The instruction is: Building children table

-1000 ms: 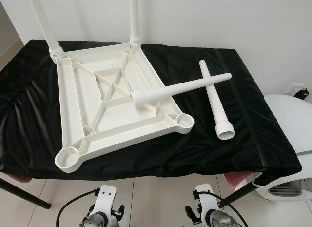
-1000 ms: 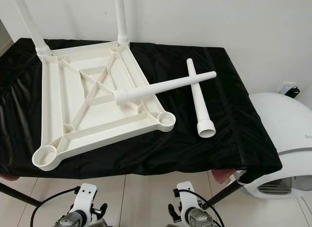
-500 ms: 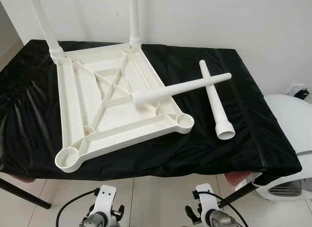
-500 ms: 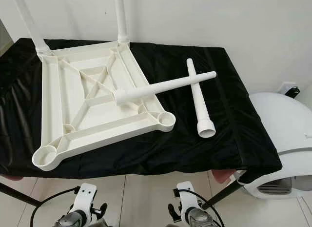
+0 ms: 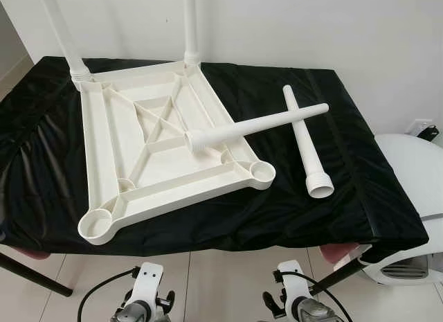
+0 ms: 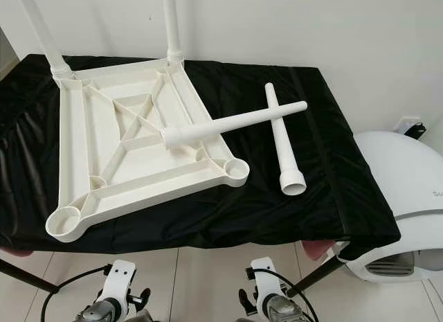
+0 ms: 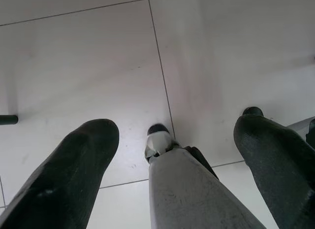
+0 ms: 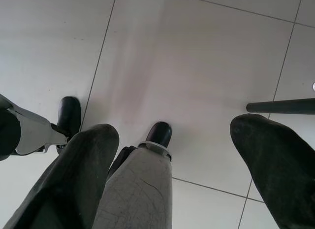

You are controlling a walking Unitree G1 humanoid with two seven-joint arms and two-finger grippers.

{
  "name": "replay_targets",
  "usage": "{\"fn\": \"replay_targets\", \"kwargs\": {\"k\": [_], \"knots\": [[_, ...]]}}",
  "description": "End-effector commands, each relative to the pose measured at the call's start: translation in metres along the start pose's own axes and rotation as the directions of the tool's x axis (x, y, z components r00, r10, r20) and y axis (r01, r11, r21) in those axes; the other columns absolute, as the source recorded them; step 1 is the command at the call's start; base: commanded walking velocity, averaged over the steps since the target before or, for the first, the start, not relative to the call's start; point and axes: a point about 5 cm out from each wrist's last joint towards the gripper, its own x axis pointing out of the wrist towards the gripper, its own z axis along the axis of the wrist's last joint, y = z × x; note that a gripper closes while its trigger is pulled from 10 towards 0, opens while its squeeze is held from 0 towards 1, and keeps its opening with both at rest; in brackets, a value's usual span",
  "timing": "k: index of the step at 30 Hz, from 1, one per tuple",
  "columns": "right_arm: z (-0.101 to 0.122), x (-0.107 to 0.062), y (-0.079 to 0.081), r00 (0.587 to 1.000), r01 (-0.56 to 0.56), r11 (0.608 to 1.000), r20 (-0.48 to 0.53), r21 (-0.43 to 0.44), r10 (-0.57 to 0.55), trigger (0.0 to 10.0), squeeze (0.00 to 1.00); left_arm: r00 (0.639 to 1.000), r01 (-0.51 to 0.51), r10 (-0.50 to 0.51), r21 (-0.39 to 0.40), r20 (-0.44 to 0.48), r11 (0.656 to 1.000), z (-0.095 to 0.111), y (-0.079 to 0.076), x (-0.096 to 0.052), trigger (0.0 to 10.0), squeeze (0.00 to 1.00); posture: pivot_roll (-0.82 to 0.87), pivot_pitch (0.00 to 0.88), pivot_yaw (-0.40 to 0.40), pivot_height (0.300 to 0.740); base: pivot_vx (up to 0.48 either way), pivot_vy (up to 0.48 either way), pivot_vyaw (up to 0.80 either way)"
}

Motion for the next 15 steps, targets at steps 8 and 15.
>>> {"fn": "replay_targets", "kwargs": {"k": [8,15], "knots": [[0.0003,0.0002,0.0013,1.0,-0.018,1.0,-0.002,-0.021,0.018,10.0,0.0,0.999,0.015,-0.014,0.038,-0.037,0.999,-0.0113,0.0054,-0.0041,10.0,0.0,0.02,0.0,-0.008,0.74,0.0,0.0,0.0],[0.001,0.0001,-0.0007,1.0,-0.014,1.0,-0.002,-0.026,0.014,10.0,0.0,0.999,0.01,-0.008,0.04,-0.037,0.999,-0.0112,0.0082,-0.0044,10.0,0.0,0.02,0.0,-0.01,0.74,0.0,0.0,0.0]]}}
